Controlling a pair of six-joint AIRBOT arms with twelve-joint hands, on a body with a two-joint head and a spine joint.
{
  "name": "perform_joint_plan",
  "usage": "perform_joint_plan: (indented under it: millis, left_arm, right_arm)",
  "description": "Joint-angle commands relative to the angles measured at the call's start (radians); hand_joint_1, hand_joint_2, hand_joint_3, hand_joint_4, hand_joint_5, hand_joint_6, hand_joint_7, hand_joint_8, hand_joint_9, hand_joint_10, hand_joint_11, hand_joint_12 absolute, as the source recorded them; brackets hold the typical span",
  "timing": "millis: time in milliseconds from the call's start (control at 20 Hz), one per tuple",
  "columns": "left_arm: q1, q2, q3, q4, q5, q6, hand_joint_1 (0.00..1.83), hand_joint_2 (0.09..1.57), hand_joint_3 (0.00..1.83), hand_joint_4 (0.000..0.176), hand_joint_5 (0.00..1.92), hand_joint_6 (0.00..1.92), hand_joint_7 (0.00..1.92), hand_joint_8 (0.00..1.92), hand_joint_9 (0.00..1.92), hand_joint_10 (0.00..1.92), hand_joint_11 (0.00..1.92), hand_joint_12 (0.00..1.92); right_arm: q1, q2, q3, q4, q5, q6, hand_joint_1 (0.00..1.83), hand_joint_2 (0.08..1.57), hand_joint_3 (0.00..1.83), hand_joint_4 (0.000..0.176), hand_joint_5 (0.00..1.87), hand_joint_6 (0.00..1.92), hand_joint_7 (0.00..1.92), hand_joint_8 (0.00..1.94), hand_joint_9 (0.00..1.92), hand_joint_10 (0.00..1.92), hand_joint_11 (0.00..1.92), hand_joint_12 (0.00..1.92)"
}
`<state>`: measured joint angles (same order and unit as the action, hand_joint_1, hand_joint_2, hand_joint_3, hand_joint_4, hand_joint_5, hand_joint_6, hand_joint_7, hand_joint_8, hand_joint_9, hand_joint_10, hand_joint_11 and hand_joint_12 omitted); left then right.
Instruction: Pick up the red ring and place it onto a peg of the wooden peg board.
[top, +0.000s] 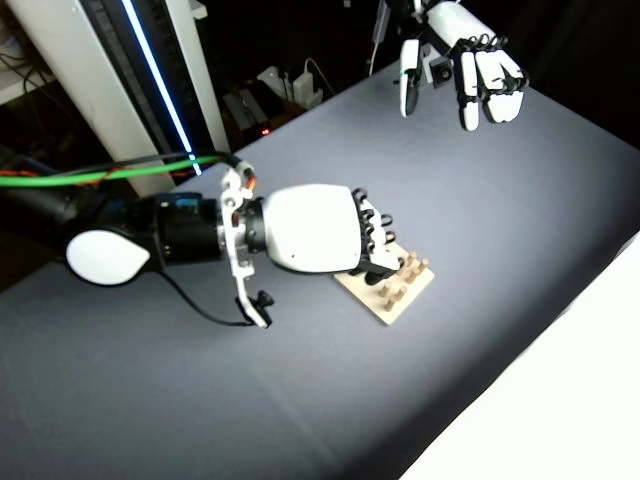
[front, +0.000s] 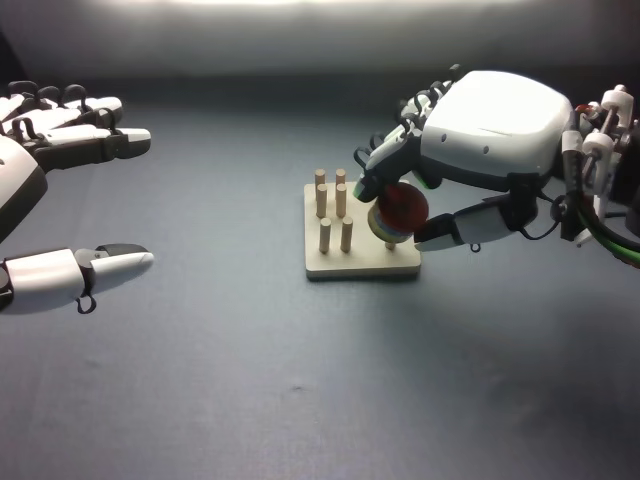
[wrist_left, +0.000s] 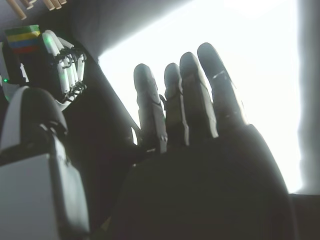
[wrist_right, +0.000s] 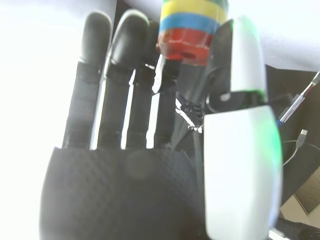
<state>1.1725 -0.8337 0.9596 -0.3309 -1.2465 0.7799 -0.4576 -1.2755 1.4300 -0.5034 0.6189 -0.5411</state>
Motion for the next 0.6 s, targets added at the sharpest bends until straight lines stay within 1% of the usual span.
perform_joint_plan:
  millis: [0,50,100,150,200,250,300,350,400,450,500,550]
  left_arm:
    - [-0.012,-0.005,0.006,0.006,-0.119,-0.008,0.70,1.03,0.00,0.000,0.53,0.00,0.30,0.00,0.26,0.00,0.00,0.83]
    - [-0.012,-0.005,0.006,0.006,-0.119,-0.009,0.73,1.03,0.00,0.000,0.54,0.00,0.29,0.00,0.25,0.00,0.00,0.81]
    - [-0.013,-0.005,0.006,0.007,-0.119,-0.011,0.73,1.03,0.00,0.000,0.54,0.00,0.30,0.00,0.26,0.00,0.00,0.83]
    - [-0.013,-0.005,0.006,0.007,-0.119,-0.011,0.73,1.03,0.00,0.000,0.54,0.00,0.29,0.00,0.25,0.00,0.00,0.80]
    - [-0.013,-0.005,0.006,0.007,-0.119,-0.011,0.73,1.03,0.00,0.000,0.53,0.00,0.28,0.00,0.24,0.00,0.00,0.77]
    - [-0.013,-0.005,0.006,0.007,-0.120,-0.012,0.73,1.03,0.00,0.000,0.54,0.00,0.30,0.00,0.26,0.01,0.00,0.82]
    - [-0.013,-0.005,0.005,0.007,-0.120,-0.012,0.72,1.02,0.00,0.000,0.53,0.00,0.29,0.00,0.25,0.00,0.00,0.79]
    - [-0.013,-0.005,0.005,0.007,-0.120,-0.012,0.72,1.02,0.00,0.000,0.53,0.00,0.29,0.00,0.25,0.00,0.00,0.79]
    - [-0.013,-0.006,0.005,0.007,-0.121,-0.013,0.74,1.03,0.00,0.000,0.54,0.00,0.29,0.00,0.24,0.00,0.00,0.78]
    - [-0.013,-0.006,0.005,0.007,-0.122,-0.015,0.74,1.03,0.00,0.000,0.54,0.00,0.29,0.00,0.25,0.00,0.00,0.81]
    - [-0.013,-0.006,0.005,0.007,-0.123,-0.016,0.73,1.03,0.00,0.000,0.55,0.00,0.30,0.00,0.27,0.01,0.00,0.86]
    - [-0.013,-0.006,0.006,0.007,-0.123,-0.016,0.73,1.03,0.00,0.000,0.55,0.00,0.30,0.00,0.27,0.01,0.00,0.86]
  right_arm:
    - [0.016,-0.001,0.007,0.027,0.081,0.001,1.39,1.07,0.00,0.000,0.96,1.00,1.16,0.56,1.02,1.07,0.75,1.08]
    - [0.016,-0.004,0.010,0.027,0.075,0.001,1.48,1.07,0.00,0.000,0.96,0.98,1.14,0.56,1.08,0.93,0.75,1.39]
    - [0.016,-0.008,0.014,0.026,0.068,0.001,1.41,1.07,0.00,0.000,0.97,0.99,1.14,0.57,1.06,0.99,0.75,1.17]
    - [0.016,-0.009,0.016,0.025,0.065,0.001,1.48,1.07,0.00,0.000,0.96,0.98,1.14,0.55,1.10,0.91,0.74,1.40]
    - [0.016,-0.009,0.017,0.024,0.060,0.001,1.41,1.06,0.00,0.000,0.96,0.98,1.14,0.55,1.09,0.99,0.76,1.17]
    - [0.016,-0.009,0.018,0.022,0.056,0.001,1.40,1.06,0.00,0.000,0.98,0.94,1.15,0.55,1.08,1.00,0.79,1.10]
    - [0.016,-0.008,0.019,0.021,0.052,0.001,1.39,1.06,0.00,0.000,1.00,0.89,1.16,0.59,1.04,1.07,0.78,1.13]
    - [0.016,-0.008,0.018,0.021,0.049,0.001,1.39,1.06,0.00,0.000,1.00,0.89,1.16,0.59,1.04,1.07,0.78,1.13]
    - [0.016,-0.008,0.018,0.021,0.046,0.001,1.39,1.06,0.00,0.000,0.99,0.91,1.16,0.59,1.03,1.07,0.77,1.13]
    - [0.016,-0.008,0.020,0.021,0.041,0.001,1.39,1.06,0.00,0.000,0.98,0.97,1.17,0.53,1.04,1.04,0.75,1.08]
    - [0.016,-0.008,0.021,0.021,0.040,0.001,1.39,1.06,0.00,0.000,0.98,0.98,1.17,0.52,1.05,1.03,0.77,1.08]
    - [0.016,-0.010,0.022,0.021,0.039,0.001,1.39,1.06,0.00,0.000,0.98,0.98,1.17,0.52,1.05,1.03,0.77,1.08]
